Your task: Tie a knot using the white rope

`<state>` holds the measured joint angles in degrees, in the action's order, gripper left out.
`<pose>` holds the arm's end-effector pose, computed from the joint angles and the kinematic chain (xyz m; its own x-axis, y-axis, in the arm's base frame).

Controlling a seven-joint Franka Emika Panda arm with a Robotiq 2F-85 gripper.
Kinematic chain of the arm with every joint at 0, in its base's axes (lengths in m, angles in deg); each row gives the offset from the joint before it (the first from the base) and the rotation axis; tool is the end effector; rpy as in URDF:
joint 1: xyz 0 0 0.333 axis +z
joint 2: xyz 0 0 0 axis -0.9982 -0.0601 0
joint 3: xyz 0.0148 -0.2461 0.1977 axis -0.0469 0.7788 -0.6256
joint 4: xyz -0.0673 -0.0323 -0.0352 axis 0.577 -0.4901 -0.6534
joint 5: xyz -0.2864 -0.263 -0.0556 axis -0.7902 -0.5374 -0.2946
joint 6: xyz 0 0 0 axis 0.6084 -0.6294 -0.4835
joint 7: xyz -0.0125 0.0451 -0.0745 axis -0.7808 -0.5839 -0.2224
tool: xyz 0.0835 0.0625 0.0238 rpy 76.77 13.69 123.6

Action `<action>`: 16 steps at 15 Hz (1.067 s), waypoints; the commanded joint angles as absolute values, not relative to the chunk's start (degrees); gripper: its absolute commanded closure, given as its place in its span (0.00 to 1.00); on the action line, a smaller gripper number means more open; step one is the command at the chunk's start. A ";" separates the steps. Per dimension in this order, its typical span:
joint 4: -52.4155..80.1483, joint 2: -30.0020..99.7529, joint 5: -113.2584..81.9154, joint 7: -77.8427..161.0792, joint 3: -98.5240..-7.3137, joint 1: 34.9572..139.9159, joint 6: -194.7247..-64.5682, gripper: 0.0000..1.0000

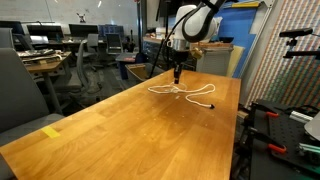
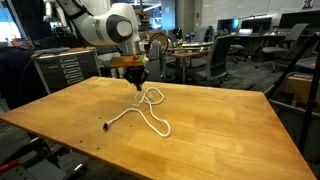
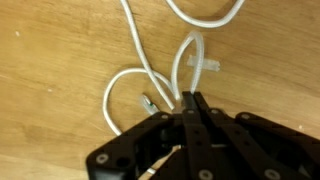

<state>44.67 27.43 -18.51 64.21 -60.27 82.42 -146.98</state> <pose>0.5775 -0.0047 0.2119 0.9250 0.3735 0.0701 0.3703 -0.9273 0.0551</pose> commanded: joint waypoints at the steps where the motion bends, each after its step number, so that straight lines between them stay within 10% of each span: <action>1: 40.76 23.77 -19.74 64.03 -59.58 83.27 -149.17 0.98; 4: 39.30 22.43 -23.41 61.02 -56.43 85.25 -146.94 0.97; 5: 39.41 22.38 -24.58 59.78 -55.29 85.79 -145.37 0.71; 16: 41.60 27.22 -27.51 60.63 -55.16 85.87 -143.26 0.00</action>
<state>40.79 25.06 -24.90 60.41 -55.58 85.04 -141.65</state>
